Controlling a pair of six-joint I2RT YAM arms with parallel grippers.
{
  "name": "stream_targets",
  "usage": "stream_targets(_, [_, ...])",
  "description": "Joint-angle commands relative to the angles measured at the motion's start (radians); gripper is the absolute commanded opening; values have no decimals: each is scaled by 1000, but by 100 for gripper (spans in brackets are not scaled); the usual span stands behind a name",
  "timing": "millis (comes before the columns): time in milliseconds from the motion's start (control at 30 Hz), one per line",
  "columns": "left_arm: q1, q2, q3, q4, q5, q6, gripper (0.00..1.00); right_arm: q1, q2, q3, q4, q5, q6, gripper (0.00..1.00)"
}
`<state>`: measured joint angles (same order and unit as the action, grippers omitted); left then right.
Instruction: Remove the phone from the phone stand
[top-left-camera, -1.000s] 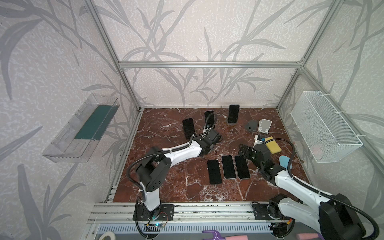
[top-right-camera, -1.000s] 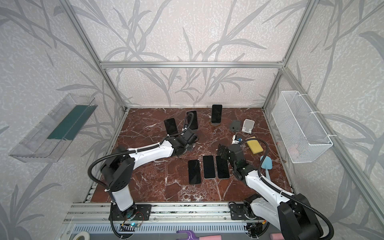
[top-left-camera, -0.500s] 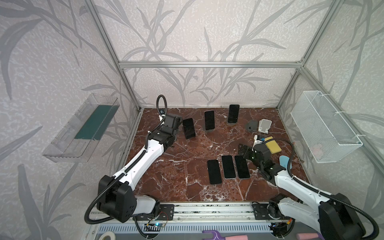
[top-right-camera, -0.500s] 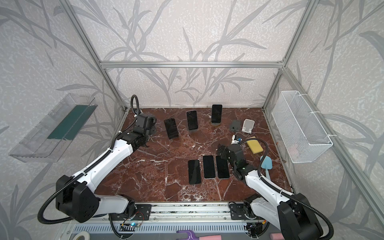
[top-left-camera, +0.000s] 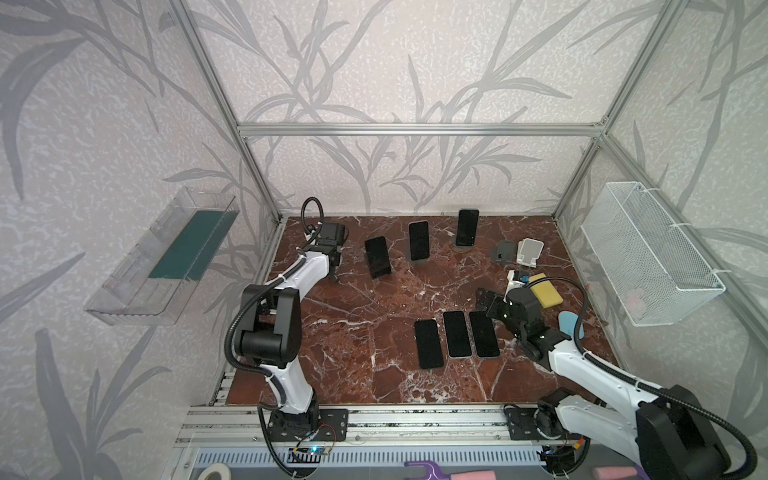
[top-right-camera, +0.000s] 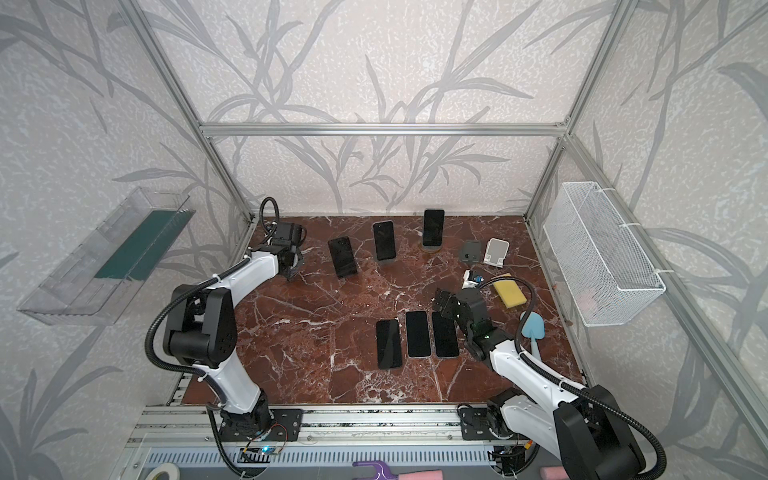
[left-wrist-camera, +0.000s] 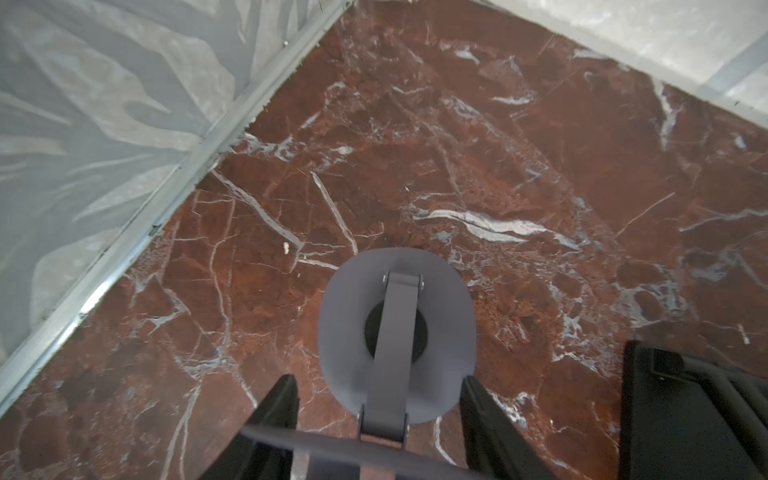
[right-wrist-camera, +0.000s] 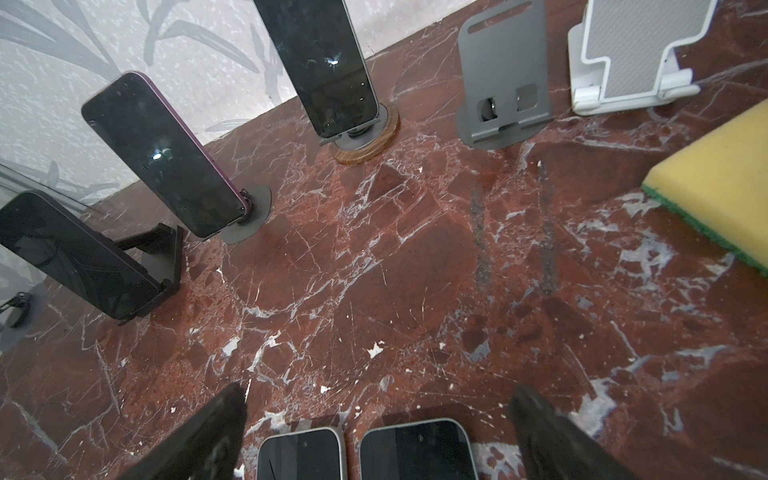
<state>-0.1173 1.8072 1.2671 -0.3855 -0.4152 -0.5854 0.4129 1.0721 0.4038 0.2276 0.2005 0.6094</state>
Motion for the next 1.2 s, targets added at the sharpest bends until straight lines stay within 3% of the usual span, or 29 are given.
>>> stream_targets(0, [5,55,65,8,22,-20,56,1,-12,3,21,6,1,98])
stream_targets(433, [4,167,130,-51,69,17,60,0,-9,4,24,-2,1,98])
stream_targets(667, [5,168,182,-138,85,43,78,1,-8,4,25,-7,3,98])
stream_targets(867, [4,45,207,-209,82,85,88,1,4,4,35,-13,7,98])
stream_targets(900, [5,15,209,-209,87,97,99,1,7,4,35,-13,8,98])
stream_targets(1067, [4,-106,196,-220,69,110,99,0,-1,3,33,-15,9,98])
stream_targets(1167, [4,-193,154,-199,123,108,99,0,-10,-1,30,-7,8,98])
